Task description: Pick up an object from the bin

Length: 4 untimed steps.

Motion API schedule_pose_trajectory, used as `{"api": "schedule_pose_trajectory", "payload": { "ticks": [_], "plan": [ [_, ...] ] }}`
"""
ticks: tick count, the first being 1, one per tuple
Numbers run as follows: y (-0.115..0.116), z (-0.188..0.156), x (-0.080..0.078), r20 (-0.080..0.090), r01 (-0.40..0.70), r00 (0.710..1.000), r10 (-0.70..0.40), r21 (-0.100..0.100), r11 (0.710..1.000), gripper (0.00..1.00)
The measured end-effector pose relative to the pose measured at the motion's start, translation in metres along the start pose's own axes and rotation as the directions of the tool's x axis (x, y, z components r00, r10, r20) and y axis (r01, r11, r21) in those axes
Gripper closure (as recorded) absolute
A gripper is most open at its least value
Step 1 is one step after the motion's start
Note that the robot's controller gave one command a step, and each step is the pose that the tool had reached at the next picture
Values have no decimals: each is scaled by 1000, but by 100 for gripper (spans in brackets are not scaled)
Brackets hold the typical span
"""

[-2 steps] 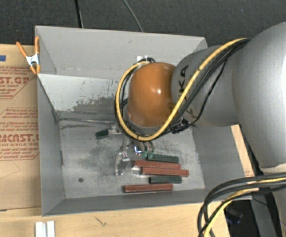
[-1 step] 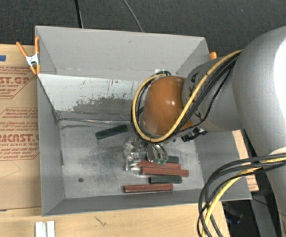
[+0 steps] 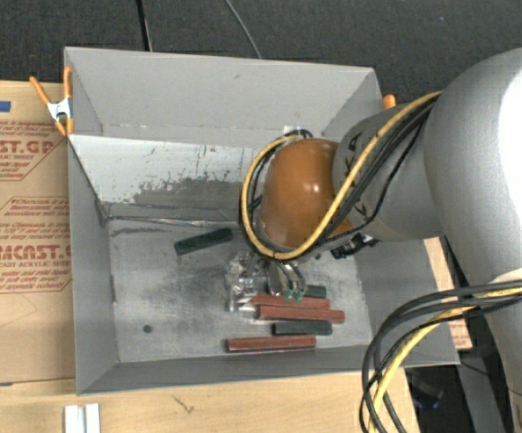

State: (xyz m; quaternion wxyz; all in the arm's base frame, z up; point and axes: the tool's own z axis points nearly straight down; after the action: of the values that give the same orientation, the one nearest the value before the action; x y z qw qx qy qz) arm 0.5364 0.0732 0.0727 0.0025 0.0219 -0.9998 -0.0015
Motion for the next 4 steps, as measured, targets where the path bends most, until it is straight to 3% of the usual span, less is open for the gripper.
{"api": "schedule_pose_trajectory", "payload": {
  "ticks": [1, 2, 3, 4],
  "plan": [
    [5, -52, 5, 0, 35, 999, -35, 3, 999, 100],
    [6, -134, 3, 9, 41, 999, -41, 3, 999, 0],
    [6, -129, 3, 6, 42, 999, -42, 3, 999, 0],
    [-48, -8, -6, 8, 58, 998, -58, -1, 998, 100]
  ]
}}
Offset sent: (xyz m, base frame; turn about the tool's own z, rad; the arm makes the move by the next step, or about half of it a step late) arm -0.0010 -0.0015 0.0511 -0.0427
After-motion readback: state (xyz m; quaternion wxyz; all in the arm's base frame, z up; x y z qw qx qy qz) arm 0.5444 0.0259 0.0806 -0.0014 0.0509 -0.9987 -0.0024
